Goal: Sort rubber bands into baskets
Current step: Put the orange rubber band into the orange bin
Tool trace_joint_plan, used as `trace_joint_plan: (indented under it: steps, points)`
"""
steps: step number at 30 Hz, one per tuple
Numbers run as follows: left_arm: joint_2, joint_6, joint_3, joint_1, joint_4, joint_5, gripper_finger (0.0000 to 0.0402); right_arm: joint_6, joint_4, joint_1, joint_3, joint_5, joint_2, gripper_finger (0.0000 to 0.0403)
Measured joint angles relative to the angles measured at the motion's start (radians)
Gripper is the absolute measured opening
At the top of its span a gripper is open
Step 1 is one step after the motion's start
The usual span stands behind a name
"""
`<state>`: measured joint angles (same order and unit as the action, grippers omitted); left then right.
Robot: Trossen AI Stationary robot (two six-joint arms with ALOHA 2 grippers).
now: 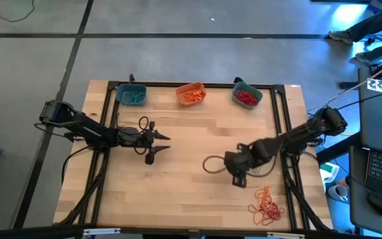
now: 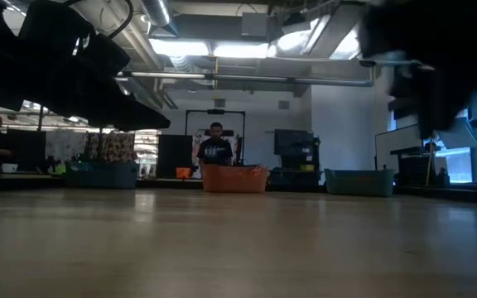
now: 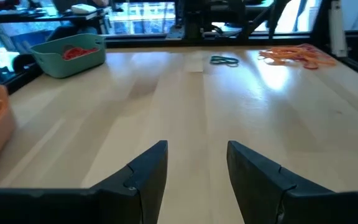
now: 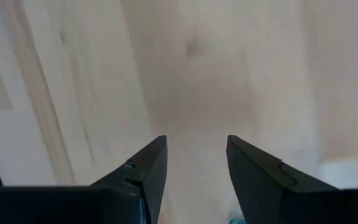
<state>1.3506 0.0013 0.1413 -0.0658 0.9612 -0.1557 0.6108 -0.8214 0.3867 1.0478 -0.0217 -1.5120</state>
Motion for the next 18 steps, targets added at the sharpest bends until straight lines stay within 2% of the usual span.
trace_joint_plan:
  steps: [8,14,18]
  points:
    - [0.000,-0.002,0.000,-0.001,0.000,0.018,0.0164,0.323,-0.081,0.128,-0.120,-0.084,0.000,0.0165]
    - [0.000,-0.008,0.000,0.000,0.000,0.019,0.0164,0.425,-0.171,0.167,-0.140,-0.142,0.000,0.0165]
    - [0.000,-0.014,0.000,0.000,-0.001,0.019,0.0164,0.511,-0.166,0.197,-0.140,-0.277,0.000,0.0165]
